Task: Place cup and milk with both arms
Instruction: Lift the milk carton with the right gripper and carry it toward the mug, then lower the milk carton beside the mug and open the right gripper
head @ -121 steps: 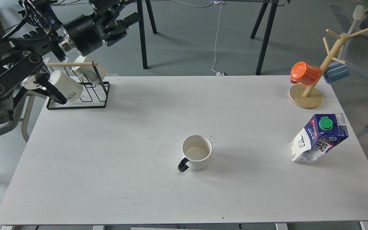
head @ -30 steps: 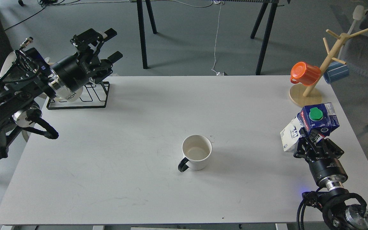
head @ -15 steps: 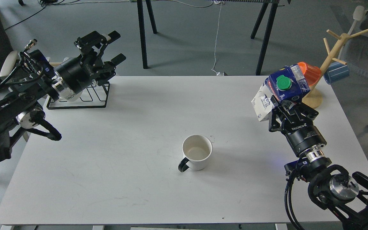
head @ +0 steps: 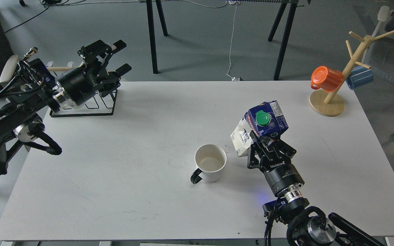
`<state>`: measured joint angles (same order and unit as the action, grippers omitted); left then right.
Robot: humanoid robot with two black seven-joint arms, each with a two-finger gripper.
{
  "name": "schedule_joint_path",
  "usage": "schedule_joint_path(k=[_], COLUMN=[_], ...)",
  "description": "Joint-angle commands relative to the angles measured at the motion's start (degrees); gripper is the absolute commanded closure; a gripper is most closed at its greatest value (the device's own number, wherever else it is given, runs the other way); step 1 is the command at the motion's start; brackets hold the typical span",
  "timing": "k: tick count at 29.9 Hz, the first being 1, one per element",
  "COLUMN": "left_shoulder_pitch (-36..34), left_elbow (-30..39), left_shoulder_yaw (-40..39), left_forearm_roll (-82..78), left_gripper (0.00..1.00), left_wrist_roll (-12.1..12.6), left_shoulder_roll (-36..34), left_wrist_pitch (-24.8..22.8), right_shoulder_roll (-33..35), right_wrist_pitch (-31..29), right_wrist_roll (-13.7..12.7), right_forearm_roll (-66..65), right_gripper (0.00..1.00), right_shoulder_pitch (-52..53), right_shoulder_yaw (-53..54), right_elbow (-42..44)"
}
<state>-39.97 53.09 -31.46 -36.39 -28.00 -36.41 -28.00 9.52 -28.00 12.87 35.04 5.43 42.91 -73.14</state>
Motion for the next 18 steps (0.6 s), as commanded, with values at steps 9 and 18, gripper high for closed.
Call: schedule_joint_path(k=[9,18], left_shoulder_pitch=[0.33,0.51], left_elbow=[-0.01,-0.01], left_shoulder_yaw=[0.0,0.0], left_forearm_roll=[0.0,0.0], left_gripper=[0.18,0.17], left_wrist_roll=[0.0,0.0], left_shoulder_roll=[-0.15,-0.5], left_wrist_pitch=[0.0,0.0], right_shoulder_roll=[-2.31,-3.72], right_wrist_pitch=[0.0,0.0], right_wrist_roll=[-0.04,-0.04], right_forearm_roll=[-1.91,-2.61], right_gripper=[0.8,0.66], right_shoulder_pitch=[-0.86,-0.77], right_shoulder_yaw=[-1.61,-2.39], right_elbow=[4.85,6.78])
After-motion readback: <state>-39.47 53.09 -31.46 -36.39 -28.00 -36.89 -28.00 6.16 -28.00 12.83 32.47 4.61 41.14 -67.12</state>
